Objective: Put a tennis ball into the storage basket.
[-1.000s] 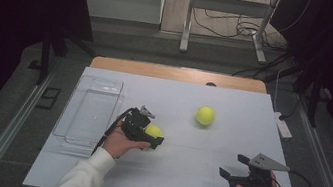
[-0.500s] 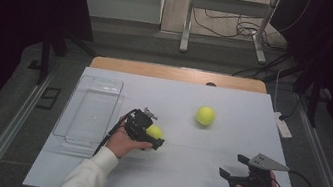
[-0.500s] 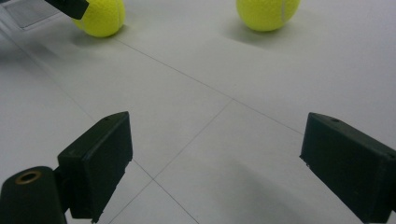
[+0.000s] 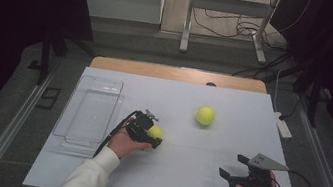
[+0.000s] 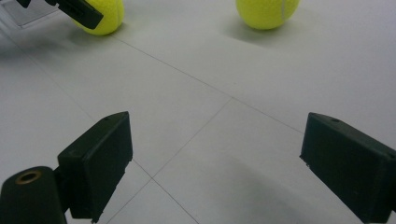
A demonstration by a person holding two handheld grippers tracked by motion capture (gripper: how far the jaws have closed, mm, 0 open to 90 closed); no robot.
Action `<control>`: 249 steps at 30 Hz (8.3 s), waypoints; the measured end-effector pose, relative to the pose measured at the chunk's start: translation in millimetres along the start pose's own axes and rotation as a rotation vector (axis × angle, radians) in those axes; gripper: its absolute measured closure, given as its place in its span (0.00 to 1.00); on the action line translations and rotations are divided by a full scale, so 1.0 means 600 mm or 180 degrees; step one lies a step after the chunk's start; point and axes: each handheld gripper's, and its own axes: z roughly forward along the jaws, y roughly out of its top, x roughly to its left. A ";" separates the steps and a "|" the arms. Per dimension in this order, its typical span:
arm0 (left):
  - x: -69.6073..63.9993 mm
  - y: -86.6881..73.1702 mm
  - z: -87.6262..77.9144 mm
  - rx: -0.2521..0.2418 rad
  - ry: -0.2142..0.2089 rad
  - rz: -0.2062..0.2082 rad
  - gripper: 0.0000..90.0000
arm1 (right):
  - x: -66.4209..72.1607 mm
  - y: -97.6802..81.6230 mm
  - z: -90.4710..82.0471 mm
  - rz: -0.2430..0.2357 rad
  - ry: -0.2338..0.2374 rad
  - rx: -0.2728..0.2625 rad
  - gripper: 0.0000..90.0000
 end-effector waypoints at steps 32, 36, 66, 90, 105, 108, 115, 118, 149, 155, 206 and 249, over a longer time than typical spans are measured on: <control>-0.006 -0.034 -0.049 -0.0504 -0.0148 0.0087 0.29 | 0.000 0.000 -0.001 0.0008 -0.0048 -0.0047 0.11; -0.006 -0.040 -0.058 -0.0581 -0.0167 0.0110 0.29 | -0.001 -0.001 -0.001 0.0018 -0.0055 -0.0038 0.11; 0.016 -0.053 -0.114 -0.0947 -0.0168 0.0064 0.29 | -0.001 -0.001 0.003 0.0019 -0.0073 -0.0008 0.11; 0.044 -0.058 -0.158 -0.1231 -0.0034 -0.0091 0.29 | -0.001 -0.004 0.002 0.0024 -0.0089 0.0011 0.11; 0.057 -0.066 -0.167 -0.1275 0.0097 -0.0163 0.29 | -0.005 -0.005 0.002 0.0037 -0.0109 0.0016 0.11; 0.058 -0.066 -0.170 -0.1296 0.0115 -0.0154 0.29 | -0.005 -0.004 0.002 0.0035 -0.0105 0.0009 0.11; 0.073 -0.072 -0.179 -0.1327 0.0182 -0.0224 0.29 | -0.007 -0.004 0.001 0.0043 -0.0108 -0.0008 0.11; 0.079 -0.074 -0.184 -0.1355 0.0207 -0.0260 0.29 | -0.006 -0.004 0.002 0.0040 -0.0103 -0.0003 0.11; 0.128 -0.096 -0.207 -0.1500 0.0380 -0.0576 0.29 | -0.007 -0.004 0.002 0.0038 -0.0100 -0.0002 0.11; 0.128 -0.093 -0.208 -0.1476 0.0430 -0.0592 0.29 | -0.006 -0.005 -0.003 0.0059 -0.0108 -0.0027 0.11; 0.242 -0.071 -0.212 -0.1259 0.0762 -0.1024 0.29 | -0.007 -0.006 -0.003 0.0061 -0.0129 -0.0034 0.11; 0.289 -0.071 -0.181 -0.0837 0.0919 -0.1191 0.29 | -0.008 -0.007 -0.002 0.0054 -0.0149 -0.0004 0.11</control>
